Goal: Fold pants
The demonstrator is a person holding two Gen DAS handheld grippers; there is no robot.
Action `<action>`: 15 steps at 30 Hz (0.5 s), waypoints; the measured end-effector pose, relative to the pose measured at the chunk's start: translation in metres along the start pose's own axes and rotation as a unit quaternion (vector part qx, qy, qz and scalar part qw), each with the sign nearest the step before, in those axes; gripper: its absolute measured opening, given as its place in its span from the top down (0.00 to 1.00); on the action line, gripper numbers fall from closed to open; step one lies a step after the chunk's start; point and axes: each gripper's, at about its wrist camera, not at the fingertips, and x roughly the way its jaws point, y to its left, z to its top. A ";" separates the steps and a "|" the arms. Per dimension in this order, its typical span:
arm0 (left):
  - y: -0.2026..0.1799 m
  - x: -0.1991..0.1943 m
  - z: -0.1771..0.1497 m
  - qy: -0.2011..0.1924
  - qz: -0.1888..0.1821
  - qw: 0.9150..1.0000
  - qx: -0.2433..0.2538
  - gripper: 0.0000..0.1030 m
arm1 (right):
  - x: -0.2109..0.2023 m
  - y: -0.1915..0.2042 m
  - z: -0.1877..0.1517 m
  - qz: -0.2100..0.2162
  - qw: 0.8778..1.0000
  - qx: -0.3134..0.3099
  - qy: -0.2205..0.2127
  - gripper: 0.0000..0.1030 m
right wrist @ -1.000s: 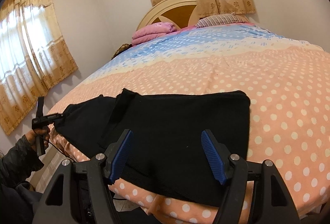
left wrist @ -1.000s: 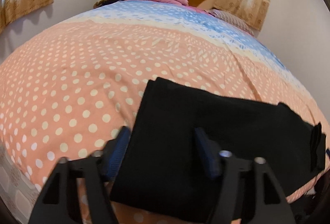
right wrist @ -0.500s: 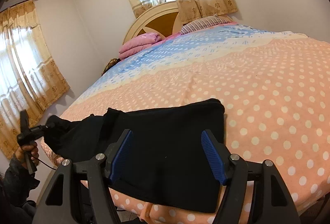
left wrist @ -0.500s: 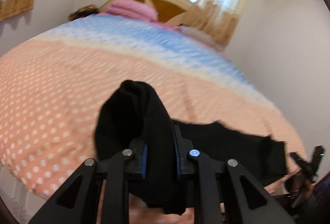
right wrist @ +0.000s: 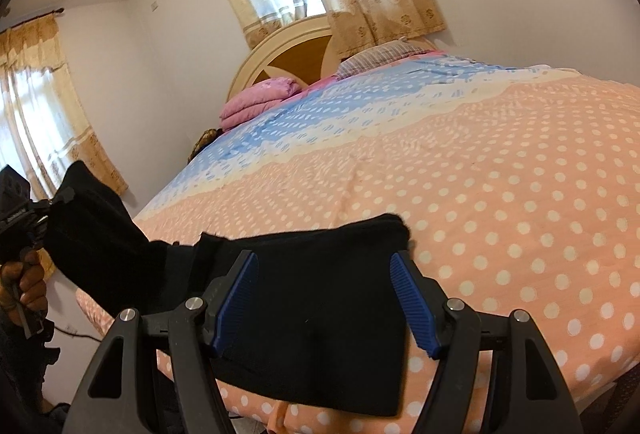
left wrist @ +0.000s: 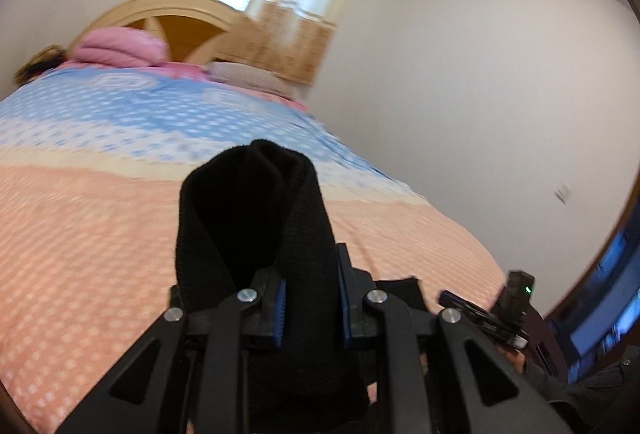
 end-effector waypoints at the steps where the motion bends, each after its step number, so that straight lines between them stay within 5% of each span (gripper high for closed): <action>1: -0.009 0.009 0.002 0.009 -0.007 1.000 0.007 0.80 | -0.002 -0.003 0.002 -0.003 1.000 0.007 0.000 0.32; 10: -0.079 0.078 0.002 0.084 -0.066 0.993 0.051 0.80 | -0.004 -0.042 0.003 -0.030 0.996 0.083 -0.002 0.32; 15: -0.108 0.127 -0.020 0.135 -0.064 0.984 0.097 0.80 | -0.008 -0.056 0.003 -0.054 0.993 0.102 -0.009 0.32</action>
